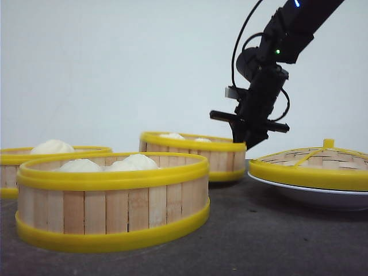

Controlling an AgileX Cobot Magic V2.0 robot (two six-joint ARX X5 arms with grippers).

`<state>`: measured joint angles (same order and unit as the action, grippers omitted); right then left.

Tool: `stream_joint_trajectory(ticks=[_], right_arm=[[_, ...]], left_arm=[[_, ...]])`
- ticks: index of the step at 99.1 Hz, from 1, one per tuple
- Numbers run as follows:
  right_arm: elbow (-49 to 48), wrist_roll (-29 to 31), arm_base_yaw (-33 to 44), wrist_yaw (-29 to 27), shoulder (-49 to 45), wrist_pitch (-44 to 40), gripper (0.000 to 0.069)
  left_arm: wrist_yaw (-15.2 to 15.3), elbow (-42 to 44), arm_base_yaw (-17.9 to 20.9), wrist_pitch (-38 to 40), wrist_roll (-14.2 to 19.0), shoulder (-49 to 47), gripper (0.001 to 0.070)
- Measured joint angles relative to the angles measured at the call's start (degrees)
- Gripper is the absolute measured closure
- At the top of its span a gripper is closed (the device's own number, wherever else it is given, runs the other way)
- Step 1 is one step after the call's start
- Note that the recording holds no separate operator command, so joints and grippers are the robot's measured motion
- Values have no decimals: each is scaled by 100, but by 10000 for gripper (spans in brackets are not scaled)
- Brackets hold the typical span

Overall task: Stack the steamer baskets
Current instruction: 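Reach the right gripper to the rim of the farther bun basket and grasp, then lift the grasped basket with the right gripper over the nearest basket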

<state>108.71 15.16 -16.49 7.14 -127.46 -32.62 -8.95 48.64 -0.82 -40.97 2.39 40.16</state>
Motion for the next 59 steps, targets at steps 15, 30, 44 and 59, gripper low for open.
stream_joint_trajectory(ticks=[15,30,44,59], right_arm=[[566,247,0,-9,120,-629,669],[1003,289,0,-7,540,-1458,669],[1047,149,-50,-4,1152,-2068,669],[1049,-195,-164,-2,1753,-2671,669]], left_arm=[[0,0,0,0,0,0,209],[0,0,0,0,0,0,209],[0,0,0,0,0,2,209],[0,0,0,2,0,0,209]])
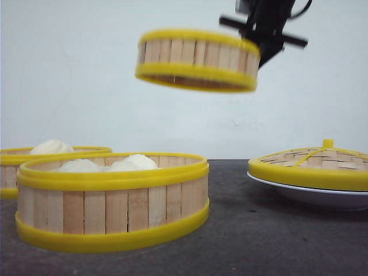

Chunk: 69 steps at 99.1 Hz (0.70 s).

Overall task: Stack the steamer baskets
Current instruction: 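Lift the grasped basket with the right gripper over the nearest basket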

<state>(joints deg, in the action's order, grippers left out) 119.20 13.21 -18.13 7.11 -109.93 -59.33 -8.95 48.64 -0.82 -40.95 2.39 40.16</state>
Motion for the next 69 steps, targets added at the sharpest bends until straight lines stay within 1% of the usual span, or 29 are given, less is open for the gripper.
stream_joint_trajectory(ticks=[21,29,44,69], right_arm=[[0,-240,-175,81,800,-903,669],[-63,-341,-271,90,1091,-1036,669],[-448,-404,-538,118,1491,-848,669],[-1864,-568,-1008,111,1556,-31,670]], left_arm=[[0,0,0,0,-2,0,209],[0,0,0,-2,-2,2,209],[2,0,0,-2,-2,0,209],[0,0,0,-2,-2,0,209]])
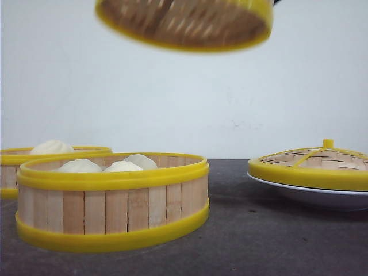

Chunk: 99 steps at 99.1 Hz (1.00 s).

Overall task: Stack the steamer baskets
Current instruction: 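Lift the grasped basket with the right gripper over the nearest basket, then lower the basket onto the nearest basket and open the right gripper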

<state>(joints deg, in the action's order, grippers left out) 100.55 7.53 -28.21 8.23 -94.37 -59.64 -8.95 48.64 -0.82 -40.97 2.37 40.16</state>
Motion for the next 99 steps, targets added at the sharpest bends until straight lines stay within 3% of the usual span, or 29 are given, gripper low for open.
stream_joint_trajectory(ticks=[34,99], right_arm=[[-1174,-136,-601,-2,-20,1493,670],[-1266,-72,-817,-28,-863,1971,670]], left_arm=[[0,0,0,0,0,0,209],[2,0,0,-4,0,0,209]])
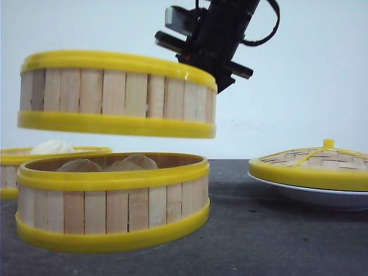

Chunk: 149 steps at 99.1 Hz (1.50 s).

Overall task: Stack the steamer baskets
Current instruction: 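Lower the basket onto the nearest basket and open the right gripper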

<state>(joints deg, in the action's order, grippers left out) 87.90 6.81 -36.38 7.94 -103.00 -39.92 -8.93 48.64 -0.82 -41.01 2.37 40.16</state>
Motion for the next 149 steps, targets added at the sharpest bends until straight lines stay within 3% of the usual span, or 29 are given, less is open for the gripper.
stream_joint_trajectory(ticks=[76,149], right_arm=[[9,109,-186,-382,-393,175,672],[271,155,-256,-710,-387,-400,672]], left_arm=[[0,0,0,-15,0,0,209],[-2,0,0,-20,0,0,209]])
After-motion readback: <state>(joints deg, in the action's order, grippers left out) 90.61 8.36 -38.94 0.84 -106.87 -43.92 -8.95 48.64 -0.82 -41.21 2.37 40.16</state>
